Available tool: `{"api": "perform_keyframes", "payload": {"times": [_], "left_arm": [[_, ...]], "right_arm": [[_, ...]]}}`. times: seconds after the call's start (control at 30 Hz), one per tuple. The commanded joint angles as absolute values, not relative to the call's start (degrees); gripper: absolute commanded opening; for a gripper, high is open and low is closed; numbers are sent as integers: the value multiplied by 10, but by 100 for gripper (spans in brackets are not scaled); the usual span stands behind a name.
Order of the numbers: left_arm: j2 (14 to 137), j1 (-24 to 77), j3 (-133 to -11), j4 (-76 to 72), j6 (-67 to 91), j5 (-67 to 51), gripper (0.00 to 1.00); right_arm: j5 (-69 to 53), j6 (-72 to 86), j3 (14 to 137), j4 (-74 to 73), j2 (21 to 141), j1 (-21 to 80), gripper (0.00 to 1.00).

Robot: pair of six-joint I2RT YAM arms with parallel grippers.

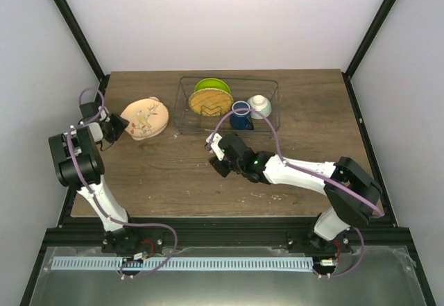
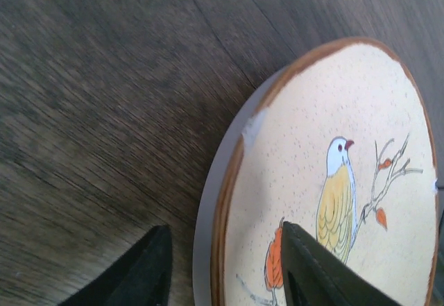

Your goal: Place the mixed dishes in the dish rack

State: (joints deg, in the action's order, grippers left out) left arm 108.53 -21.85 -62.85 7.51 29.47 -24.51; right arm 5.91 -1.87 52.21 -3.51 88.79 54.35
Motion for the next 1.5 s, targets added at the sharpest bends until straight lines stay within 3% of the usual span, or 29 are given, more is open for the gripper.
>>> {"api": "perform_keyframes", "payload": {"times": [0.0,0.23,0.57,0.87,1.2,1.47], "left_arm": [[1104,-219,-646,59,299,-257,40],[1108,-219,-641,47,303,-266,19],[1065,-221,-615,69,283,-250,17],[1064,-220,-606,68,283,-249,0],[1034,-221,-584,55,282,-264,0],[963,-229,-451,-86,361,-348,0]], "right_arm": [[68,-19,551,-45,898,553,48],[71,-19,555,-50,903,556,48],[69,-19,558,-47,908,561,47],[75,-21,549,-47,900,562,47],[75,-18,546,-45,898,563,47],[-3,13,540,10,901,563,47]]}}
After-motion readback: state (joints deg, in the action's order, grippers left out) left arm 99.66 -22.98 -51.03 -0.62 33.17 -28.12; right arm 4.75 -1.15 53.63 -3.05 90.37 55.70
